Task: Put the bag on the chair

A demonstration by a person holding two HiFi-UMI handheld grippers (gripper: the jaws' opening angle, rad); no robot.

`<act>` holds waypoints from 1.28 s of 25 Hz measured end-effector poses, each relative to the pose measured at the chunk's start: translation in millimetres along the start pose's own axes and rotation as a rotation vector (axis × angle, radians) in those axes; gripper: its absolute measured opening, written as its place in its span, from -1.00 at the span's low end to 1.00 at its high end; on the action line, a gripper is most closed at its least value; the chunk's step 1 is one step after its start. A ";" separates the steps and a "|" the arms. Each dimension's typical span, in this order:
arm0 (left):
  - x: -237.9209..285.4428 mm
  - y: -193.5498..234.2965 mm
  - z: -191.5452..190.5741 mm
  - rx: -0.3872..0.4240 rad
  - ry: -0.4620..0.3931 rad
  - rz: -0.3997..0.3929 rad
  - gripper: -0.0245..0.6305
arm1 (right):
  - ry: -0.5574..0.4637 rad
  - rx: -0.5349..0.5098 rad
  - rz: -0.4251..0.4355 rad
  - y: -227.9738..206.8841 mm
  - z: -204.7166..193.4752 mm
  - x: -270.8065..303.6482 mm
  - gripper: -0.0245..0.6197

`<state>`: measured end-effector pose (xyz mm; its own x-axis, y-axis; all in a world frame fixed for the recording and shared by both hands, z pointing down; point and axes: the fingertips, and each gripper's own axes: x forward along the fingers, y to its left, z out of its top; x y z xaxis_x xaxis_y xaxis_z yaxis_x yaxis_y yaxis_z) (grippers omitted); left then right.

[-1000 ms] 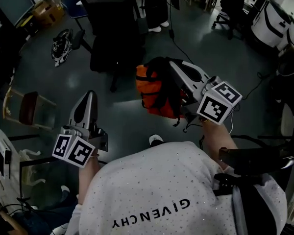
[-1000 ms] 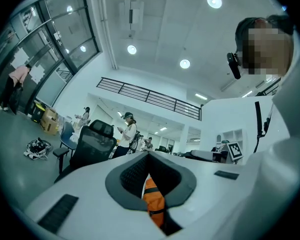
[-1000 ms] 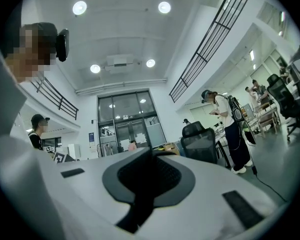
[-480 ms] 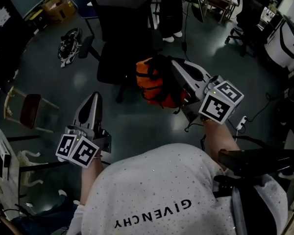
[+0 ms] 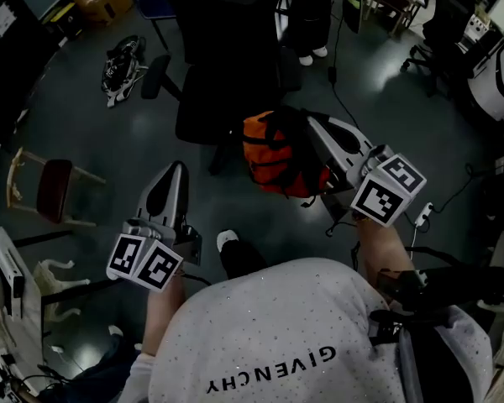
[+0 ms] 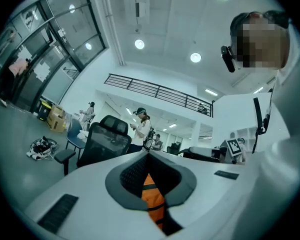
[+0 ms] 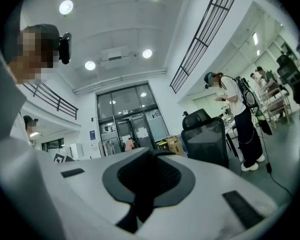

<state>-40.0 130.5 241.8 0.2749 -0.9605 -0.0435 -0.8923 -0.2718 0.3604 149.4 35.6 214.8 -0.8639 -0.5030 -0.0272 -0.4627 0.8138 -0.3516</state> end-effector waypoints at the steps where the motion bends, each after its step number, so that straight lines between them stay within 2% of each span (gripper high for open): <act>1: 5.9 11.3 -1.2 -0.006 0.015 -0.011 -0.93 | 0.003 0.009 -0.007 -2.1 -3.6 9.7 -0.88; 6: 36.4 64.6 10.7 -0.009 0.075 -0.077 -0.93 | 0.014 0.013 -0.068 -5.4 -10.3 59.8 -0.88; 13: 64.4 127.8 58.1 -0.022 0.055 -0.148 -0.93 | -0.040 0.024 -0.130 -6.7 3.6 127.4 -0.88; 18: 72.7 166.0 77.8 -0.043 0.103 -0.208 -0.93 | -0.081 0.000 -0.153 2.0 12.4 169.7 -0.88; 22: 83.4 191.1 86.3 -0.003 0.136 -0.207 -0.93 | -0.106 0.027 -0.158 3.6 14.4 195.6 -0.88; 27: 100.4 209.1 83.1 0.077 0.123 -0.173 -0.93 | -0.099 0.052 -0.162 -4.5 14.3 211.4 -0.88; 32: 111.2 229.4 85.0 0.067 0.116 -0.160 -0.93 | -0.056 0.020 -0.162 -2.5 12.4 238.8 -0.88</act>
<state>-244.5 -43.8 240.5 0.4511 -0.8924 0.0133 -0.8546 -0.4276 0.2947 -53.3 -90.2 197.6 -0.7653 -0.6433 -0.0206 -0.5906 0.7147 -0.3746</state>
